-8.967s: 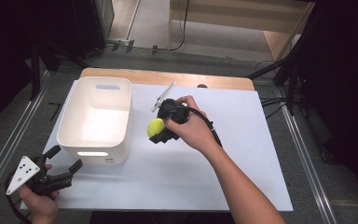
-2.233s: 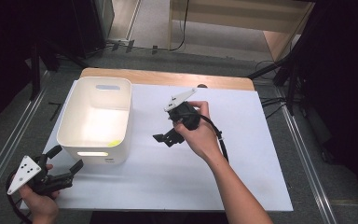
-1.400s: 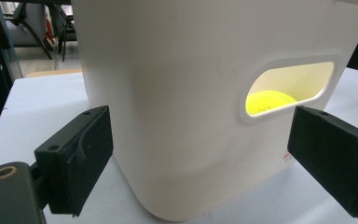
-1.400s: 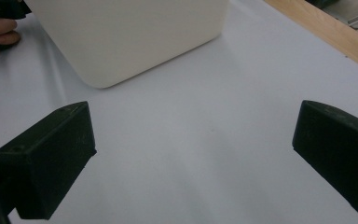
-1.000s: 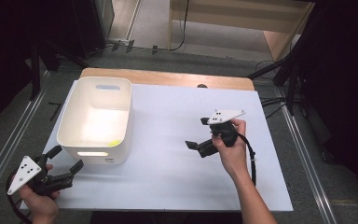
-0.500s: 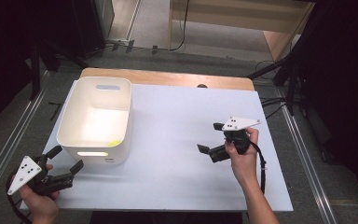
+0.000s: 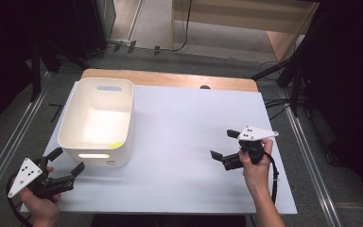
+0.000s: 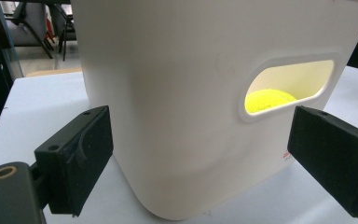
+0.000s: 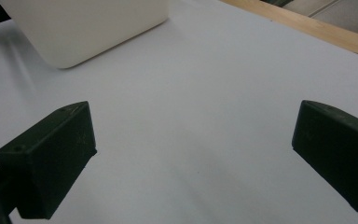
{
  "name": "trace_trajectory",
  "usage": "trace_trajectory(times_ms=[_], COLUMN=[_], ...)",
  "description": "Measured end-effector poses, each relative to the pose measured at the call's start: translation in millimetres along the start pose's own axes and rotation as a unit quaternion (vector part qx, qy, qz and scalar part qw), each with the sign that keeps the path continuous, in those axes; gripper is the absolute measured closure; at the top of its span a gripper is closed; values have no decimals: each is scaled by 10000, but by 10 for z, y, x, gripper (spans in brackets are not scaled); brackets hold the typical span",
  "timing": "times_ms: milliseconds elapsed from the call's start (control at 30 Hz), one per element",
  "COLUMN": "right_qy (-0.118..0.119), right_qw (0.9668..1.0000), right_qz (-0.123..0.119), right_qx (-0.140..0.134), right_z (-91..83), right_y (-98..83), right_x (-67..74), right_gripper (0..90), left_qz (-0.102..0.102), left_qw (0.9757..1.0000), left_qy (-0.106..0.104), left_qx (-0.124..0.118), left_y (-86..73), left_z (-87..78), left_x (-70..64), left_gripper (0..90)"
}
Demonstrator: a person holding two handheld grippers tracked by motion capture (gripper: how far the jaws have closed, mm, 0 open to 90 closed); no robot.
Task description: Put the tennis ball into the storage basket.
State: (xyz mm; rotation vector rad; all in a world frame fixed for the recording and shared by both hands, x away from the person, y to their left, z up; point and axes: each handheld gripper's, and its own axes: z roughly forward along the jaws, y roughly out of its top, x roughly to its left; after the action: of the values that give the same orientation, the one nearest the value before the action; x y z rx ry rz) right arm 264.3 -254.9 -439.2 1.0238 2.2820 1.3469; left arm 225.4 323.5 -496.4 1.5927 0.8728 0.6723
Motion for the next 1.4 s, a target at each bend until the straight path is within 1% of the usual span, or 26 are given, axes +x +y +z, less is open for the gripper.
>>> trace_trajectory(times_ms=[67,100,233,267,433,567,833,867,1067,1133,1233,1300,1400], right_qy=[-31,-53,-96,-91,-114,-211,-299,-349,-402,-507,-575,-523,-538], right_qw=[10000,10000,9999,9999,9997,9993,9989,9985,9979,9972,9966,9969,9968], right_qz=[-26,18,64,40,18,90,154,202,301,342,374,384,372], right_qx=[-40,-34,-67,-128,-200,-280,-336,-357,-402,-420,-463,-450,-454], right_z=[-11,-27,-77,-102,-153,-209,-290,-311,-358,-397,-429,-448,-477], right_y=[-19,-37,-109,-145,-212,-304,-426,-462,-551,-606,-661,-691,-737], right_x=[-10,-12,-37,-47,-59,-86,-135,-146,-180,-192,-202,-210,-219], right_gripper=[0,0,0,0,0,0,0,0,0,54,53,53,53], left_qz=[-2,0,3,1,12,20,31,31,35,34,35,32,35], left_qw=[10000,10000,10000,10000,10000,10000,10000,10000,10000,10000,10000,10000,10000], left_qy=[2,6,6,1,-7,-9,-9,-9,-8,-8,-6,-11,-13], left_qx=[0,2,6,1,5,5,11,10,9,6,6,1,3], left_y=[0,0,0,0,1,1,1,1,0,0,0,0,0], left_z=[0,0,0,0,-2,-3,-4,-4,-4,-4,-4,-5,-6], left_x=[0,0,-1,-1,-3,-1,-1,-1,-2,-1,-2,-3,-2], left_gripper=[73,73,73,73,73,73,73,73,73,73,73,73,73])
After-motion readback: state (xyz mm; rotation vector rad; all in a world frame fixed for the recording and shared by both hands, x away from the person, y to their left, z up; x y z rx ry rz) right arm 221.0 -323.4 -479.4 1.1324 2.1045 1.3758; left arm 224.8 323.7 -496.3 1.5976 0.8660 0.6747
